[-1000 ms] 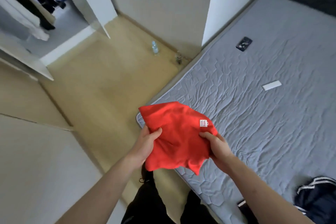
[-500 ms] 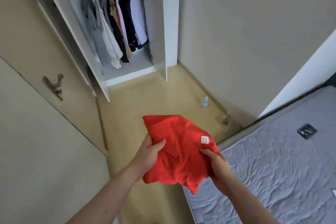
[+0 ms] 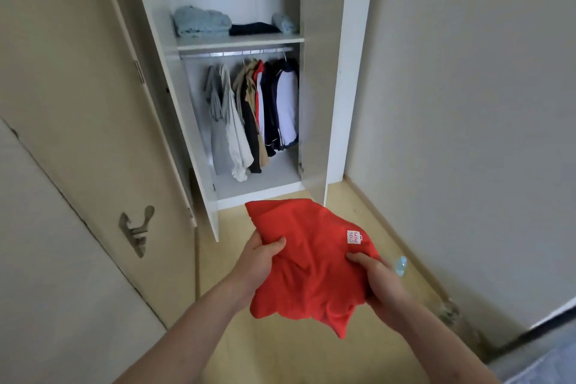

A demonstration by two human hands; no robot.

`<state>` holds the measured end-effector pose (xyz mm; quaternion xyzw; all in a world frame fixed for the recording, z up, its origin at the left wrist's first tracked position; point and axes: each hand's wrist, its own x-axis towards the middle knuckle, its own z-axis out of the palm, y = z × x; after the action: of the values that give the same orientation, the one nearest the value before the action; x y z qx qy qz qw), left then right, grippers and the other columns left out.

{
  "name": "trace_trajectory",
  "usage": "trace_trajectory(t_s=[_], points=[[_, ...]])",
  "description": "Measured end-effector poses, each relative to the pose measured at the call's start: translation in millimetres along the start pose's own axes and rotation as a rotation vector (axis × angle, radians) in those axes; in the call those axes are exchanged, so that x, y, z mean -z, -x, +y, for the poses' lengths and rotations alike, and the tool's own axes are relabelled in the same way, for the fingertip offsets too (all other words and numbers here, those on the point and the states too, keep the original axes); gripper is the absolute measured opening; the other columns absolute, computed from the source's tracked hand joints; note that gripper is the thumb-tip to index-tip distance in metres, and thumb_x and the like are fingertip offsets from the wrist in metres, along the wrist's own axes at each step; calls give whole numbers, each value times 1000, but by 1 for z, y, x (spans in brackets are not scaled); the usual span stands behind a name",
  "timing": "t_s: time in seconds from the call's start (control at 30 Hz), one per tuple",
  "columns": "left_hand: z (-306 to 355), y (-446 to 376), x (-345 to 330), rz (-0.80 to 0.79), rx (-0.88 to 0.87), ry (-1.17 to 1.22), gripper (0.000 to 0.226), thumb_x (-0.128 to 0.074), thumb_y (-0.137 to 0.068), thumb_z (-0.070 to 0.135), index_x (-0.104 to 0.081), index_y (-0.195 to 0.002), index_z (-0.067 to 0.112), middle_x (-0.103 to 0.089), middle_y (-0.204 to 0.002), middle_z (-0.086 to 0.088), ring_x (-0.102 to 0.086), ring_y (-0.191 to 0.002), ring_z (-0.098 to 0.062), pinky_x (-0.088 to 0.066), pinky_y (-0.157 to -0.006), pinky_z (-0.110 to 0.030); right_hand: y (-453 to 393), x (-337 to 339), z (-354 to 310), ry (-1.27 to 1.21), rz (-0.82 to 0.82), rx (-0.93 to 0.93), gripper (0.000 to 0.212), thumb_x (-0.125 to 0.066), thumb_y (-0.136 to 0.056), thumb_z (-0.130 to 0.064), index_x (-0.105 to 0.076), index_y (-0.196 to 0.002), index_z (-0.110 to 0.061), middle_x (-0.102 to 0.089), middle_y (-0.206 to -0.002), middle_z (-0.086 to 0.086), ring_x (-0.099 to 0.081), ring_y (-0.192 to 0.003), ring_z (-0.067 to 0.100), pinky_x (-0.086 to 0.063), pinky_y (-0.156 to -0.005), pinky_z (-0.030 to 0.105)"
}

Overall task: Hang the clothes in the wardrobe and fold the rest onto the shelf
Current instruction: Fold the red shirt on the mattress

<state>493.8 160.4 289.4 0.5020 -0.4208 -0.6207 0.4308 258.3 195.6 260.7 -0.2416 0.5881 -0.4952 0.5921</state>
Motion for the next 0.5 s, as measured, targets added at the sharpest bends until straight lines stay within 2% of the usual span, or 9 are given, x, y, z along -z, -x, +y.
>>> trace_trajectory(t_s=[0.1,0.23,0.37,0.5], points=[[30,-59,6,33,-31,-10,28,-65,-97,16,-64,-120,33,-77,-108,11,-75,-97,-12,-58,-75,-24,-54,-24,-39,15,-74,40,30,-76,-83,-20,-74,-113,-21,-80,-102,1,-77,-90,19,-60,-67,33],[68,-138,9,102,-55,-7,26,-66,-97,16,-64,-116,33,-78,-103,13,-75,-93,-11,-57,-77,-27,-129,-50,-90,27,-180,72,32,-72,-87,-20,-72,-119,-21,-79,-109,2,-76,-98,20,-59,-79,37],[108,-204,14,140,-93,-10,24,-68,-97,23,-62,-112,41,-77,-101,19,-75,-90,-7,-57,-73,-24,-195,-79,-140,45,-255,92,33,-70,-90,-22,-70,-122,-21,-78,-110,2,-76,-98,21,-60,-74,35],[147,-260,25,181,-143,-8,26,-67,-97,22,-63,-116,38,-76,-111,11,-74,-99,-16,-57,-90,-37,-247,-115,-190,77,-311,116,34,-69,-90,-24,-68,-124,-25,-78,-111,-1,-76,-98,19,-60,-76,36]])
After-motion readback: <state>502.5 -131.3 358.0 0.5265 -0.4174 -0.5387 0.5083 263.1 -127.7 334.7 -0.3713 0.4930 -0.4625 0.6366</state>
